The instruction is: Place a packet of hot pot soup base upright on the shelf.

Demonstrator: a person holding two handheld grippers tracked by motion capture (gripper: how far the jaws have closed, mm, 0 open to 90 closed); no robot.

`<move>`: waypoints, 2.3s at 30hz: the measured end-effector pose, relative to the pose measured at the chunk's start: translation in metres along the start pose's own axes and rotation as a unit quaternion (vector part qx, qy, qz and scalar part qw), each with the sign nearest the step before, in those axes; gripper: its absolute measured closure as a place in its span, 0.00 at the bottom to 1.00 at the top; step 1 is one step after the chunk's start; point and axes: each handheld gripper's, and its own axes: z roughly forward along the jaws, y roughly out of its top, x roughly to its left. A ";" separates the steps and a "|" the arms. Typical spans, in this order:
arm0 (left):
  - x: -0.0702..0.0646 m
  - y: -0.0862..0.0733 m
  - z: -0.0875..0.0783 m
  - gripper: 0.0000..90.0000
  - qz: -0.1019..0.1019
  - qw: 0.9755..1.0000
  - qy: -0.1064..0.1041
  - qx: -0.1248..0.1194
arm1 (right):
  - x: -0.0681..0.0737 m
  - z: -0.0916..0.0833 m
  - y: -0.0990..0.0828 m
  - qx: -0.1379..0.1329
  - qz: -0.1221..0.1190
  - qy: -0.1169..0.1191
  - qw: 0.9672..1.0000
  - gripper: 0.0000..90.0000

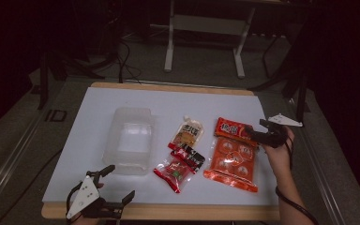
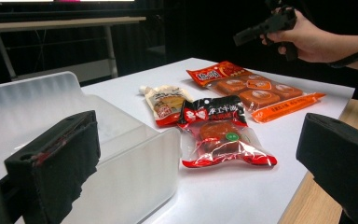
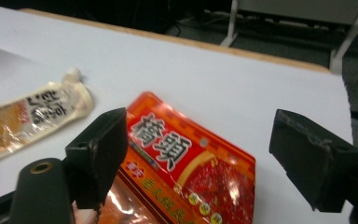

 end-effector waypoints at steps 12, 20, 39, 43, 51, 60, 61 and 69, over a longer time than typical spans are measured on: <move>0.000 -0.001 0.001 0.00 0.000 1.000 0.000 0.002 | -0.017 0.017 -0.020 0.056 0.043 -0.004 0.997 0.32; 0.000 -0.001 0.002 0.00 -0.001 1.000 -0.002 0.006 | -0.025 0.028 -0.031 0.078 0.063 0.001 0.995 0.32; -0.001 -0.002 0.004 0.00 0.003 1.000 -0.004 0.012 | -0.024 0.040 -0.044 0.113 0.081 0.018 0.990 0.49; -0.001 -0.002 0.005 0.00 0.004 1.000 -0.005 0.013 | -0.022 0.041 -0.042 0.123 0.078 0.012 0.989 0.61; -0.002 -0.002 0.006 0.00 0.006 1.000 -0.006 0.015 | -0.013 0.040 -0.036 0.155 0.056 0.021 0.986 0.94; -0.001 -0.002 0.005 0.00 0.006 1.000 -0.006 0.013 | -0.006 0.031 -0.028 0.142 0.039 0.010 0.989 0.98; -0.001 -0.002 0.005 0.00 0.005 1.000 -0.006 0.013 | -0.005 0.030 -0.027 0.141 0.037 0.009 0.989 0.98; -0.001 -0.001 0.005 0.00 0.006 1.000 -0.005 0.013 | 0.000 0.017 -0.017 0.117 0.025 0.004 0.993 0.98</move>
